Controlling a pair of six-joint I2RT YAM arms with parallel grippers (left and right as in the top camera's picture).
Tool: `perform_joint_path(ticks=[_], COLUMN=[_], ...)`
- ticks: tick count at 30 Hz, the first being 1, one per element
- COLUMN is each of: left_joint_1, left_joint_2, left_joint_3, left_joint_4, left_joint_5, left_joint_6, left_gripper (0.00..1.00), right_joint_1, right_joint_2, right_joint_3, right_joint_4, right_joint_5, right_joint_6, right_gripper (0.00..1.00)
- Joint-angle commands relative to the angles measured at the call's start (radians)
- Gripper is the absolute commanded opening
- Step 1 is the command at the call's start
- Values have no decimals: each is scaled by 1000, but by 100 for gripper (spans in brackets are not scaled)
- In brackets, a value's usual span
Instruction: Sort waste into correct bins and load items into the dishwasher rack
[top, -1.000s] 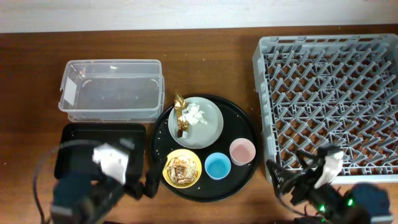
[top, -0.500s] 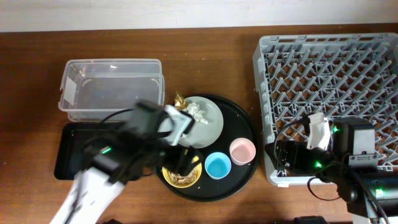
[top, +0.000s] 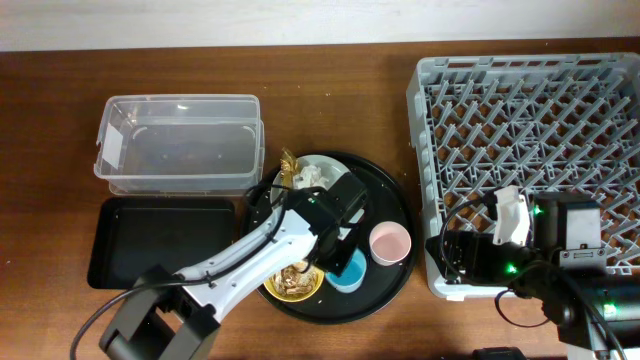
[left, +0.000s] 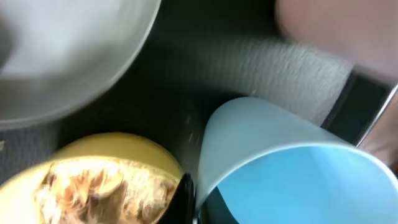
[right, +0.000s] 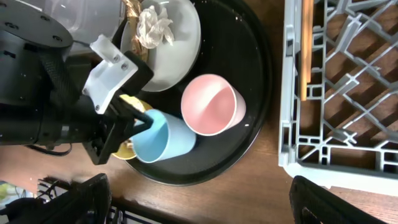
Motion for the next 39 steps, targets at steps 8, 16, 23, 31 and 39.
perform_joint_path(ticks=[8,16,23,31,39], left_joint_1=[462,487,415,415,416], left_joint_2=[-411,-443,-443,-443,-443], left_joint_3=[97,97,97,97,97], left_joint_4=[34,72,97,127,-117], left_joint_5=[819,1280,1201,1200,766], left_joint_6=[108,179,179,179,179], left_gripper=[0,0,0,23,73], right_joint_1=[-5,-2,229,340,109], right_joint_2=[-3,-3,3,9,-86], right_joint_3=[19,19,19,19,90], right_joint_4=[97,415,545,562,83], right_joint_5=[-492,-901,-847,-678,346], right_joint_6=[-257,-227,-159,-159,26], right_gripper=[86,84,74,46,46])
